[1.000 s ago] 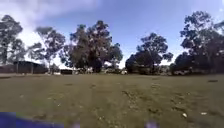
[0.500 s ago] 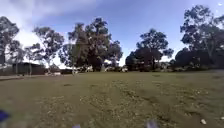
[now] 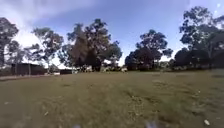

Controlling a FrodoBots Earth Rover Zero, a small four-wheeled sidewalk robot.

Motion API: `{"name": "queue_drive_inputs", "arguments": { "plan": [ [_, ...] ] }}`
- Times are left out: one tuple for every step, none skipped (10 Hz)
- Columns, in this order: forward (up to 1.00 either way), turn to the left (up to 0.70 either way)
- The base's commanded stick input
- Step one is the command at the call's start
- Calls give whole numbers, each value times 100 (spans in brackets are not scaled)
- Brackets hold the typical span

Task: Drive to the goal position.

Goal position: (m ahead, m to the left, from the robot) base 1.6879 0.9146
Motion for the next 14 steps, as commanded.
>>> {"name": "queue_drive_inputs", "arguments": {
  "plan": [
    [70, 2],
    [70, 2],
    [70, 2],
    [70, 2],
    [70, 2],
    [70, 2],
    [70, 2],
    [70, 2],
    [70, 2],
    [70, 2],
    [70, 2],
    [70, 2],
    [70, 2],
    [70, 2]
  ]
}}
